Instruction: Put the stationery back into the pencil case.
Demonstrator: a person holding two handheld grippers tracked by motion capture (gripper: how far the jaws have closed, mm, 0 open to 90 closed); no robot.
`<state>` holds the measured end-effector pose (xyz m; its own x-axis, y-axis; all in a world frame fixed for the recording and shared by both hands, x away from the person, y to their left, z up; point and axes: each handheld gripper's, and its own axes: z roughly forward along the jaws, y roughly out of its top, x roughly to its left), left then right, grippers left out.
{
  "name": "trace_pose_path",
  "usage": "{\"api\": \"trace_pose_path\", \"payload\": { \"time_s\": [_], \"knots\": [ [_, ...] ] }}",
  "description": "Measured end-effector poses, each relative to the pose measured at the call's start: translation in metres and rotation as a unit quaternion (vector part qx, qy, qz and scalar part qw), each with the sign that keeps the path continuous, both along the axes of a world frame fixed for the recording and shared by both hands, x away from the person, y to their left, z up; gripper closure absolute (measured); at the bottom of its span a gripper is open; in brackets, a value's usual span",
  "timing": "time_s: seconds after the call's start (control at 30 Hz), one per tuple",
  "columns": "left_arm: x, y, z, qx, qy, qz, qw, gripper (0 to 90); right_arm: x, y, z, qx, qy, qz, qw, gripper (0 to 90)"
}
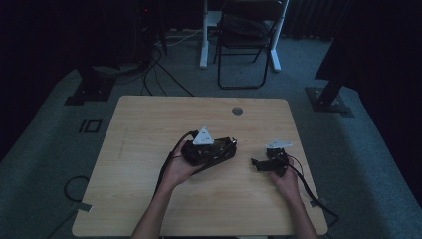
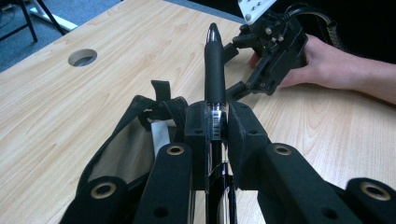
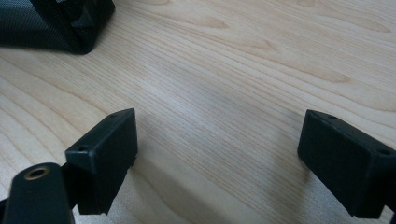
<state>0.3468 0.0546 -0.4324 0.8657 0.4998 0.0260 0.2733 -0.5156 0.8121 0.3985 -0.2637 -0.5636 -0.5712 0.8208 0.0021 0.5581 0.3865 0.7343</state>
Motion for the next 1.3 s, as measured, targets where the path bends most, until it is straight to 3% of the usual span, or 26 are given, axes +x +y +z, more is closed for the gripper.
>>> {"api": "trace_pose_path", "payload": {
  "time_s": [0.57, 1.3],
  "knots": [
    [0.004, 0.007, 0.005, 0.003, -0.008, 0.011, 0.9999, 79.3, 0.0, 0.0, 0.0, 0.0, 0.0, 0.0, 1.0, 12.0],
    [0.013, 0.014, 0.0, 0.002, -0.005, 0.021, 0.9998, 79.3, 0.0, 0.0, 0.0, 0.0, 0.0, 0.0, 1.0, 12.1]
  ]
}}
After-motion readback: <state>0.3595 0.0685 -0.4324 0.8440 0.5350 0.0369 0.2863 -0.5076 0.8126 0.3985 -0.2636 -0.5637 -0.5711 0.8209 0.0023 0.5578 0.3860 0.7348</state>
